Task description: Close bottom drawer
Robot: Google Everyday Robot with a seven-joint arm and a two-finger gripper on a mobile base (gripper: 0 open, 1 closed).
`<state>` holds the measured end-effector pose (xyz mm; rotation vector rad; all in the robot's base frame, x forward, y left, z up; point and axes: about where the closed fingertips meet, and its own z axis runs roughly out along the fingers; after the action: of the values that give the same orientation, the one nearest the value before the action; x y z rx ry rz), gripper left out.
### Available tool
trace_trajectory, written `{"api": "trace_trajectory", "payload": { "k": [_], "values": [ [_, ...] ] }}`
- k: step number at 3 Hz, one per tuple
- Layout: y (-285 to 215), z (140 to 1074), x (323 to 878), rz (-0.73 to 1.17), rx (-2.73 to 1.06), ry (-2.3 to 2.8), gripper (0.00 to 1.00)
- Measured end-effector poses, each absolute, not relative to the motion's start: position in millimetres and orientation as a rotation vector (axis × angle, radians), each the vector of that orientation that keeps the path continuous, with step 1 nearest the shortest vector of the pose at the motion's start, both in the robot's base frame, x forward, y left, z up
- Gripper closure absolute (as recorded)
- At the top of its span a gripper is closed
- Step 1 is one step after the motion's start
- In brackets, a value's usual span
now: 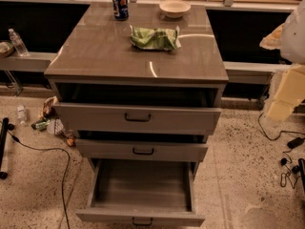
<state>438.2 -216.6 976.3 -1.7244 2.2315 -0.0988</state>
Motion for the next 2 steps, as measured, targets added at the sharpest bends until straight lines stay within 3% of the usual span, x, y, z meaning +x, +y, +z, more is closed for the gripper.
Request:
{"api": "trace_trajectory", "payload": {
  "k": [2],
  "values": [
    [-210.4,963.8,440.5,-0.074,-1.683,2.226,0.0]
  ]
}}
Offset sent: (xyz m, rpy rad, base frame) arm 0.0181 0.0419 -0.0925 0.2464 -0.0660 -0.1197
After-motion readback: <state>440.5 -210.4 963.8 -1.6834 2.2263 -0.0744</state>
